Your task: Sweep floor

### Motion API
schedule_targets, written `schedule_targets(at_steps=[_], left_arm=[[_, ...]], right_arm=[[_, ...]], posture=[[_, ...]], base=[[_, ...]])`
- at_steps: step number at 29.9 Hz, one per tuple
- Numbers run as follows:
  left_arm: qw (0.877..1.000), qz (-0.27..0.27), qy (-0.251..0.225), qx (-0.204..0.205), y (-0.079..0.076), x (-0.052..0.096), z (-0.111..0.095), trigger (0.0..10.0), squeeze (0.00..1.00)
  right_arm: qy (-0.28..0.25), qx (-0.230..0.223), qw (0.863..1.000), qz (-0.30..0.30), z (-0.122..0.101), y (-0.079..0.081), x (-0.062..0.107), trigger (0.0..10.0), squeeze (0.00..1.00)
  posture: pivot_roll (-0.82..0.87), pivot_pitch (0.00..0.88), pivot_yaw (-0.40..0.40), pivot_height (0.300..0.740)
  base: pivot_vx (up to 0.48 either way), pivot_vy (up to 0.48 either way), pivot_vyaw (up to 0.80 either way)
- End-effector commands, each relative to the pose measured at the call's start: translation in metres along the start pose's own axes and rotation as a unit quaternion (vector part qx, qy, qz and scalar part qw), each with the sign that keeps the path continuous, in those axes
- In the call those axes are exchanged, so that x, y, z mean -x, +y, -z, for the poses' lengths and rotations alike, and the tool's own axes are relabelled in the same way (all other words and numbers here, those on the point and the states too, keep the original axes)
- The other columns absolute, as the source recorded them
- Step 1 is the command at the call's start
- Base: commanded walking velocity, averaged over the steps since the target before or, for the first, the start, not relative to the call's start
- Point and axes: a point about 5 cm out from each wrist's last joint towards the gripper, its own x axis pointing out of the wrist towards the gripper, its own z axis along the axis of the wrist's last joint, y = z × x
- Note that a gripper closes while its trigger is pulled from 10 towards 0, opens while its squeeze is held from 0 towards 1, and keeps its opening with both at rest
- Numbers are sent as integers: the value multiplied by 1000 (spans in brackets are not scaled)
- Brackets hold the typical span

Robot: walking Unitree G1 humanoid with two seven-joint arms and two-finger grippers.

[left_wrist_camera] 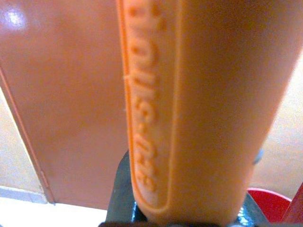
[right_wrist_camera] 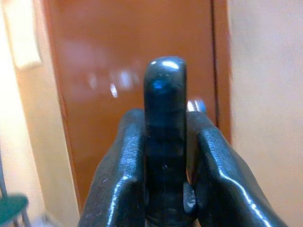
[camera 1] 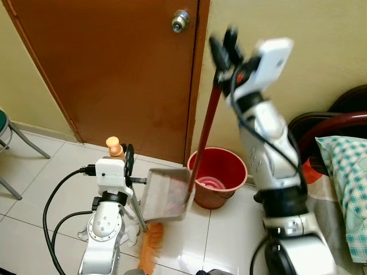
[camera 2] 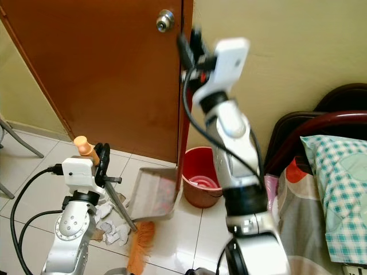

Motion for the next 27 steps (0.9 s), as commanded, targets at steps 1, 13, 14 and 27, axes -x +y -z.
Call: schedule_targets(at_steps=[1,13,14,27], left_arm=[[999,0,33,-8,3,6,9,10000,0],[991,81,104,3,-10,20,17,10000,0],[990,95,109,6,-12,21,16,10000,0],[996,22,39,-70,12,15,-4,10000,0]], right_arm=[[-15,2,1000,5,-8,2,2,10000,0],[66,64,993,79,28,-27,46,10000,0],[70,66,992,85,30,-30,48,10000,0],[179,85,973,115,65,-56,109,10000,0]], posture=[[31,23,-10,740],[33,45,-9,740],[33,45,-9,740],[42,45,-6,740]], base=[[0,0,0],[0,0,0],[0,0,0],[0,0,0]])
